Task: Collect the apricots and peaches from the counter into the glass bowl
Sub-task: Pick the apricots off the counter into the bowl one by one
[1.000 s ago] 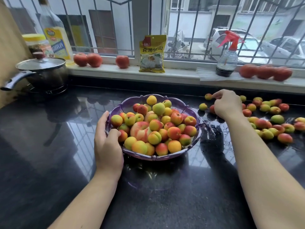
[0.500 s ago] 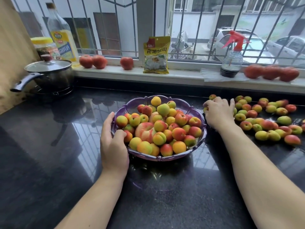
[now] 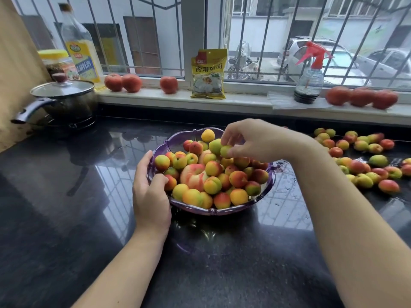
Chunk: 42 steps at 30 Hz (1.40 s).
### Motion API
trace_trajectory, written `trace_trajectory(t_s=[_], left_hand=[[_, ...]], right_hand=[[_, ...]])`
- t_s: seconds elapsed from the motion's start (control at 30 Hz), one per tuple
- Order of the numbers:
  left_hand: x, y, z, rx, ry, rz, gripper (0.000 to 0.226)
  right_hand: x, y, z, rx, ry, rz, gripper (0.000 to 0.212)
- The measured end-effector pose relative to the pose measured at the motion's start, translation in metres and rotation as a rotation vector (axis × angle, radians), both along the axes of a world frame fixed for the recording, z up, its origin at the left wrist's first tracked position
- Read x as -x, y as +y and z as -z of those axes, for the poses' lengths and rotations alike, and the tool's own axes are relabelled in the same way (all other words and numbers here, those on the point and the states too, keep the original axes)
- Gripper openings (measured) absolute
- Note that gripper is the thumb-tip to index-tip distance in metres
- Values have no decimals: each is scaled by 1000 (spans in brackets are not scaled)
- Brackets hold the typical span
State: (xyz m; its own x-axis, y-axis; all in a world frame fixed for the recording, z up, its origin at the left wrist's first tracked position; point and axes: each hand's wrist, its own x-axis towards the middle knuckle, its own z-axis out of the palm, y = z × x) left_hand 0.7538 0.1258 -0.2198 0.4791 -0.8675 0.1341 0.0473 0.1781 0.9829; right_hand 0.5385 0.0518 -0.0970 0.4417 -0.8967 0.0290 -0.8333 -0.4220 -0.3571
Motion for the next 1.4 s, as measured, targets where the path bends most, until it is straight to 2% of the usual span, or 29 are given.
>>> trace_trajectory(t_s=[0.1,0.17,0.3,0.4,0.5,0.57,0.7,0.8,0.9,1.03,1.13,1.2,1.3,1.4], left_hand=[[-2,0,2,-3,10,-6,68],[-2,-1,2,-2,10,-6,67],[-1,-2,2,2,-10,-4,65],[-1,-3,4,12,-11,-10,64],[1,-4,4,29,-46,-19,60],[1,-5,5,41,-54,-31,59],[2,-6,6,51,-42,-44,58],[3,-5,6,49,-41,-21,58],[3,-4,5,51,-33,-10,55],[1,-6,6,55,-24,-14,55],[1,-5,5,55,-22,-13,55],[2,-5,5,52,-25,-16,55],[1,-6,5,43,-32,-23,55],[1,-4,5,23,-46,-18,56]], right_hand=[[6,0,-3,-62,-94,1,19],[16,-3,-7,-16,-210,49,11],[46,-26,0,238,-445,313,9],[78,-49,27,292,-462,586,14],[105,-60,60,263,-371,835,25],[111,-62,79,334,-264,926,31],[99,-80,99,402,-101,790,35],[94,-111,99,252,149,683,41],[96,-138,96,116,352,676,41],[100,-151,94,103,425,711,32],[102,-147,91,203,326,745,29],[98,-138,84,262,192,736,33],[80,-114,61,232,-222,667,39],[53,-69,33,53,-684,450,28]])
